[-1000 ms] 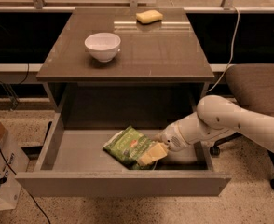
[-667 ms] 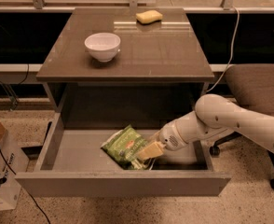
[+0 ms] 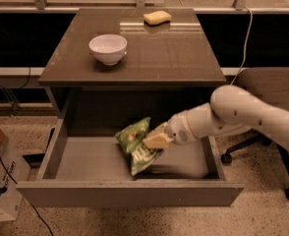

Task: Pick green jalapeno chip bag from top drawer and place on counter

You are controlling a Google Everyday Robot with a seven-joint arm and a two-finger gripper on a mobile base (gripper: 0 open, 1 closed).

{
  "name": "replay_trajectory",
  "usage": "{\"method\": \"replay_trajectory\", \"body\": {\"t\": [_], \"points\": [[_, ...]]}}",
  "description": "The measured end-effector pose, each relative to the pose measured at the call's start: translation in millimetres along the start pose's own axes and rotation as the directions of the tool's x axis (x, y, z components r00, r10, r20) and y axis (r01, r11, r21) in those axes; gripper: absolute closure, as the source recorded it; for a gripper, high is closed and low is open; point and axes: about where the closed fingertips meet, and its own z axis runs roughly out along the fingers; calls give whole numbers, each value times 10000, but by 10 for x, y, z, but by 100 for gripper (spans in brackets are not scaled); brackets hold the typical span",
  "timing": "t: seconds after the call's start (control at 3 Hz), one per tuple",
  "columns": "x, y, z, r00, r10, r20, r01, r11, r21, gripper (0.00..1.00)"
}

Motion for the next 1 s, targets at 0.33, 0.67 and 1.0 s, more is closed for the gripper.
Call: {"method": "replay_trajectory", "body": {"t": [0.33, 0.67, 1.0], "points": [[-361, 71, -236, 9986, -525, 104, 525, 9986, 34, 100], [-845, 163, -805, 9844, -1716, 378, 1695, 9840, 543, 100], [-1445, 69, -1509, 9537, -3008, 50, 2956, 9397, 1718, 100]]}}
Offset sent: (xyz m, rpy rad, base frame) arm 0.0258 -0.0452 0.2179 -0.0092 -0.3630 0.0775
